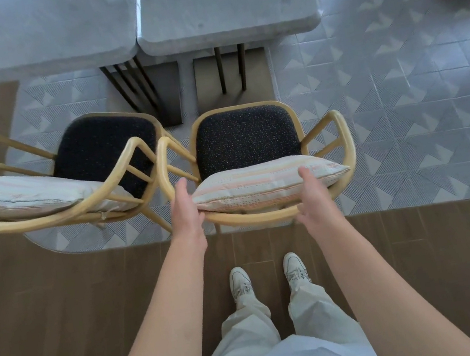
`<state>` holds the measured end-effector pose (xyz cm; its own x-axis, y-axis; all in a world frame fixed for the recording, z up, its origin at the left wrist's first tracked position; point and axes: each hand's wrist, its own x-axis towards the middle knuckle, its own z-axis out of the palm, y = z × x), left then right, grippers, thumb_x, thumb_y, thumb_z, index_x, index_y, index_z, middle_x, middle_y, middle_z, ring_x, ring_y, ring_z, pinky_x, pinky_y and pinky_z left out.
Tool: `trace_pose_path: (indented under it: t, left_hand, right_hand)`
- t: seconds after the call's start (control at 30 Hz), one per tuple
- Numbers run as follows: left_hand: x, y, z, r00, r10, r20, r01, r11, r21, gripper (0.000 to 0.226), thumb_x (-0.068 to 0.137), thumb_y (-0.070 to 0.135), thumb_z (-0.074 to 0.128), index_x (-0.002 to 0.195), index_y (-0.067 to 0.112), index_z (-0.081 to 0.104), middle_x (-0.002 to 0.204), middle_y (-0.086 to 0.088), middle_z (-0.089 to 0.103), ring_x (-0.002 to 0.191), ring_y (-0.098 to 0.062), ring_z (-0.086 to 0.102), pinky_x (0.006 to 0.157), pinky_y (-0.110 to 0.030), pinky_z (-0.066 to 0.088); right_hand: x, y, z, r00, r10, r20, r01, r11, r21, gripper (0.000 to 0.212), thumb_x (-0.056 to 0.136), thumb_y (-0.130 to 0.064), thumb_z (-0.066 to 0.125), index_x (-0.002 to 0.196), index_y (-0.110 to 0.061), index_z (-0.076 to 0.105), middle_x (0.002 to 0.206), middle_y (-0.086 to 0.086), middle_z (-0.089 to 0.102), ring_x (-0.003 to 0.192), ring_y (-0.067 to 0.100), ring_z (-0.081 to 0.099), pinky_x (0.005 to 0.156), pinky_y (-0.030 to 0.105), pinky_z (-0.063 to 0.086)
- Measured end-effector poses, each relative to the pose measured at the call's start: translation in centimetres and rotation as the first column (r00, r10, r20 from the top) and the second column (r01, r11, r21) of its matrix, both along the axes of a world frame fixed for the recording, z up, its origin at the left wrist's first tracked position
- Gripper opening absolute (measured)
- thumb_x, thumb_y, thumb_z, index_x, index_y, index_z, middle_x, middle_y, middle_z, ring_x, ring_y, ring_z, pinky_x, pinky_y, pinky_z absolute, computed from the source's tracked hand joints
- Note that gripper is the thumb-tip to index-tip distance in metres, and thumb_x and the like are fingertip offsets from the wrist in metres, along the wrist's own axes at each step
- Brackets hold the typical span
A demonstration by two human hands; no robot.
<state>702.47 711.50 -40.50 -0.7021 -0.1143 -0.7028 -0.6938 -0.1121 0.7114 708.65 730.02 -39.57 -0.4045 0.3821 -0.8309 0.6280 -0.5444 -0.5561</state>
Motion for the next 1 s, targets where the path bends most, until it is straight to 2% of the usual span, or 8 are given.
trace_pose_path:
  t: [0.07,0.17,0.23,0.37,0.5,0.57,0.73,1.0]
  left_hand:
    - [-1.0,-0.5,2.8,0.996,-0.034,-0.086,0.037,0.999,0.028,0.061,0.106,0.051,0.035,0.157,0.018,0.032,0.156,-0.006,0.042,0.142,-0.023,0.042,0.119,-0.048,0.032]
    - [-2.3,-0.6,6.2,0.974,-0.106,-0.199,0.123,0.99,0.074,0.065,0.106,0.055,0.025,0.157,0.017,0.034,0.162,-0.007,0.035,0.148,-0.024,0.034,0.121,-0.051,0.027]
    - [-2.8,-0.5,8.5,0.951,-0.123,-0.283,0.153,0.984,0.086,0.064,0.106,0.054,0.022,0.157,0.017,0.034,0.162,-0.006,0.036,0.148,-0.023,0.034,0.122,-0.051,0.026]
    - [-3.4,0.3,12.4,0.902,-0.143,-0.407,0.213,0.968,0.132,0.06,0.107,0.052,0.021,0.156,0.02,0.036,0.162,-0.005,0.036,0.148,-0.021,0.034,0.123,-0.049,0.025]
    - [-3.7,0.0,15.4,0.872,-0.118,-0.475,0.244,0.946,0.214,0.057,0.107,0.05,0.023,0.153,0.02,0.041,0.16,-0.005,0.039,0.147,-0.02,0.036,0.123,-0.048,0.025]
    - [-3.8,-0.5,16.3,0.857,-0.114,-0.502,0.258,0.939,0.227,0.057,0.107,0.051,0.023,0.153,0.021,0.041,0.16,-0.005,0.038,0.147,-0.019,0.036,0.123,-0.047,0.025]
    - [-4.4,-2.1,17.2,0.805,-0.155,-0.573,0.283,0.949,0.141,0.062,0.106,0.055,0.019,0.157,0.023,0.034,0.163,-0.002,0.033,0.149,-0.017,0.032,0.124,-0.046,0.021]
    - [-4.2,-2.5,18.3,0.79,-0.122,-0.601,0.248,0.96,0.131,0.064,0.105,0.056,0.017,0.157,0.023,0.033,0.163,-0.001,0.033,0.148,-0.017,0.033,0.124,-0.045,0.021]
  right_hand:
    - [-0.7,0.3,2.7,0.99,0.119,-0.081,-0.114,0.992,0.061,0.058,0.104,-0.052,0.038,0.15,-0.016,0.041,0.134,-0.003,0.054,0.125,0.02,0.049,0.108,0.038,0.038]
    - [-2.1,0.5,6.1,0.913,0.282,-0.294,-0.235,0.954,0.185,0.058,0.106,-0.049,0.031,0.154,-0.017,0.038,0.157,-0.001,0.04,0.145,0.019,0.036,0.12,0.045,0.029]
    - [-2.7,0.1,8.5,0.858,0.317,-0.404,-0.232,0.941,0.246,0.057,0.106,-0.046,0.032,0.156,-0.017,0.033,0.16,-0.001,0.036,0.148,0.018,0.032,0.122,0.045,0.024]
    - [-3.1,-1.2,12.7,0.783,0.353,-0.512,-0.192,0.921,0.34,0.061,0.105,-0.05,0.031,0.156,-0.016,0.032,0.159,-0.001,0.038,0.146,0.014,0.034,0.122,0.043,0.026]
    - [-3.4,-2.4,15.4,0.751,0.356,-0.555,-0.146,0.911,0.387,0.067,0.101,-0.057,0.036,0.155,-0.018,0.035,0.154,-0.003,0.046,0.141,0.011,0.041,0.12,0.041,0.031]
    - [-3.7,-2.7,16.2,0.74,0.354,-0.572,-0.128,0.909,0.396,0.062,0.103,-0.054,0.033,0.155,-0.018,0.035,0.153,-0.003,0.046,0.141,0.012,0.042,0.12,0.042,0.031]
    - [-3.8,-4.5,17.4,0.705,0.373,-0.603,-0.115,0.899,0.422,0.057,0.105,-0.049,0.03,0.154,-0.02,0.037,0.154,-0.003,0.045,0.142,0.013,0.041,0.12,0.042,0.031]
    - [-4.3,-4.7,18.0,0.669,0.406,-0.622,-0.16,0.897,0.413,0.058,0.105,-0.048,0.029,0.155,-0.019,0.034,0.158,-0.001,0.04,0.146,0.016,0.035,0.122,0.046,0.026]
